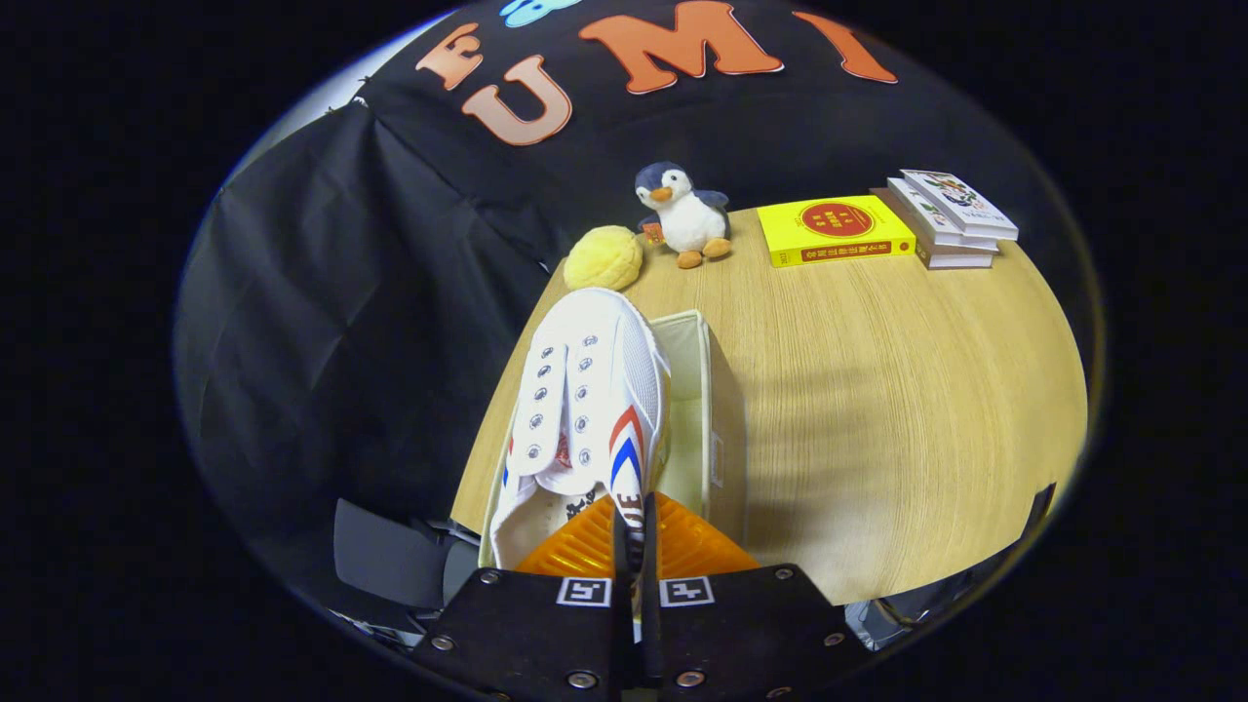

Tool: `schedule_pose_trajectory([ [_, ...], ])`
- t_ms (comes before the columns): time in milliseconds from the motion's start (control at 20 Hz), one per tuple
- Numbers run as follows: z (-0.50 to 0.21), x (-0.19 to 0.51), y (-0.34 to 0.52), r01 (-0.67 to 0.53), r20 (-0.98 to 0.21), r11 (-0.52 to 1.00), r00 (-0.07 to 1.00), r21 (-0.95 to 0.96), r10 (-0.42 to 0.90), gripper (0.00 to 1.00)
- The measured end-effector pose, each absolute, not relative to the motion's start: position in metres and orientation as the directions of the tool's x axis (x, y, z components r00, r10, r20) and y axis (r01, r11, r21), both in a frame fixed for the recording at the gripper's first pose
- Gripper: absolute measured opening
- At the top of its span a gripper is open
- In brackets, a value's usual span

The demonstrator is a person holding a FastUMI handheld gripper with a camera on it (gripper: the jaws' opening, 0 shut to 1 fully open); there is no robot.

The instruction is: Open the storage box then place both shoes into the box .Put the left shoe in first, then the right shoe, with the right side of both shoes facing outward in a uniform manner.

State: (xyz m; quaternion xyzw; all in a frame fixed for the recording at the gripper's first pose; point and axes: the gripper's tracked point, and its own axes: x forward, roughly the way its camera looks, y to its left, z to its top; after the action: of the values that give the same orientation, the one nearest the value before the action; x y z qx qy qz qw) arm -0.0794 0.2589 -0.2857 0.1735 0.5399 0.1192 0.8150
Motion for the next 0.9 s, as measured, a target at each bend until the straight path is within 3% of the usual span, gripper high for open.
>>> schedule_pose_trajectory([
  [300,-0.310,-0.070,0.269,0.026,-0.883,0.958,0.397,0.285,0.252,0.08],
  [400,-0.297,-0.057,0.283,0.024,-0.839,0.937,0.453,0.349,0.301,0.23],
  [600,-0.269,-0.031,0.276,-0.024,-0.782,0.934,0.538,0.357,0.313,0.38],
  [900,-0.210,0.004,0.239,-0.123,-0.648,0.939,0.694,0.322,0.313,0.71],
])
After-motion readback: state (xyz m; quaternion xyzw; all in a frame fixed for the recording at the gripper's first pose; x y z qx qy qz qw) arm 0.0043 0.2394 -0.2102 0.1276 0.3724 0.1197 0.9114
